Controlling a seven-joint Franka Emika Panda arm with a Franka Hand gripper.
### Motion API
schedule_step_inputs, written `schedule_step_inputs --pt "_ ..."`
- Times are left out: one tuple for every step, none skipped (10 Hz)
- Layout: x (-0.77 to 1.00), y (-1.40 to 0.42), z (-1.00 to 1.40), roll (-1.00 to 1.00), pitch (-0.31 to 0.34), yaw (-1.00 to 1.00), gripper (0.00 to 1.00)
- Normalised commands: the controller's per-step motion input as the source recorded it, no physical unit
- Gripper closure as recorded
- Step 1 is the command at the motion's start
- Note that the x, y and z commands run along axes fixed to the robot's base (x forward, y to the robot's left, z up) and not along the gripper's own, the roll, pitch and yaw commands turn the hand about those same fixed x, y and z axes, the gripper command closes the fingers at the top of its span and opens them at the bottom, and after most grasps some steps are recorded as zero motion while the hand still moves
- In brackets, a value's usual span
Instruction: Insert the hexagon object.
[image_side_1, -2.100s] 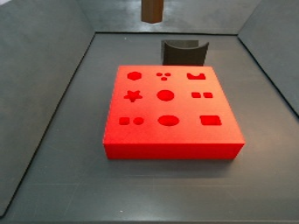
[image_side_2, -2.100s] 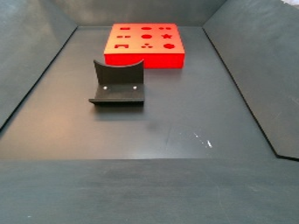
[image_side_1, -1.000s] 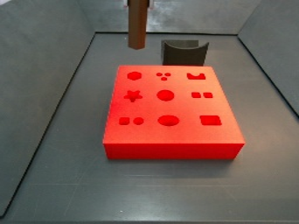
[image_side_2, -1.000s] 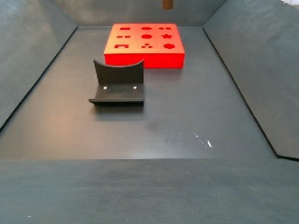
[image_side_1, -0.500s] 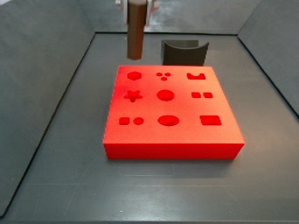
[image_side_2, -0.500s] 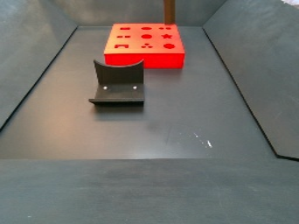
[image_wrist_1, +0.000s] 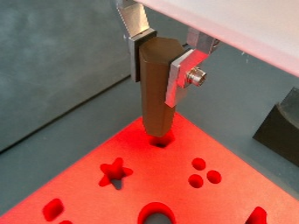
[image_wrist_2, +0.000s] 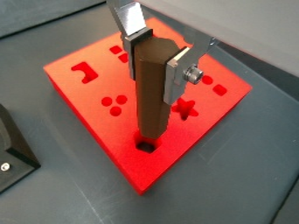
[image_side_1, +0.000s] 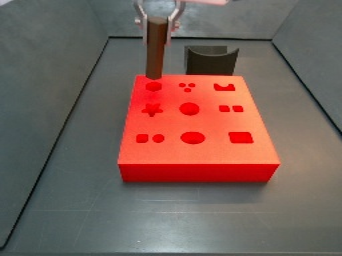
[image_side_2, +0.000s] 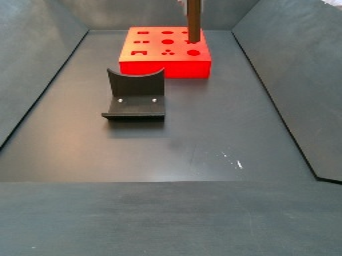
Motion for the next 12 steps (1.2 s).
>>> schedule_step_inputs --pt "0.05 0.00 -0.28 0.03 0.000 0.00 1.00" --pt "0.00 0.00 0.00 0.06 0.001 0.00 1.00" --pt "-0.18 0.00 -0.11 0.00 -0.130 0.00 1.00" --pt "0.00 0.06 -0.19 -0.09 -0.270 -0.01 1.00" --pt "-0.15 0.25 -0.13 -0.29 -0.439 -0.17 1.00" --pt "-0.16 0.23 0.00 -0.33 -0.500 -0.21 1.00" --pt "-0.26 0.09 0.01 -0.23 -0.474 -0.19 1.00" --pt "-0.10 0.05 0.01 -0.08 -0.071 -0.02 1.00" --pt "0.00 0.00 0.00 0.01 -0.006 0.00 1.00" --pt "0.00 -0.07 -0.08 0.07 -0.024 0.00 1.00" --pt "0.03 -0.14 -0.19 0.10 -0.024 0.00 1.00" --pt "0.01 -0.21 -0.44 0.17 -0.217 0.00 1.00"
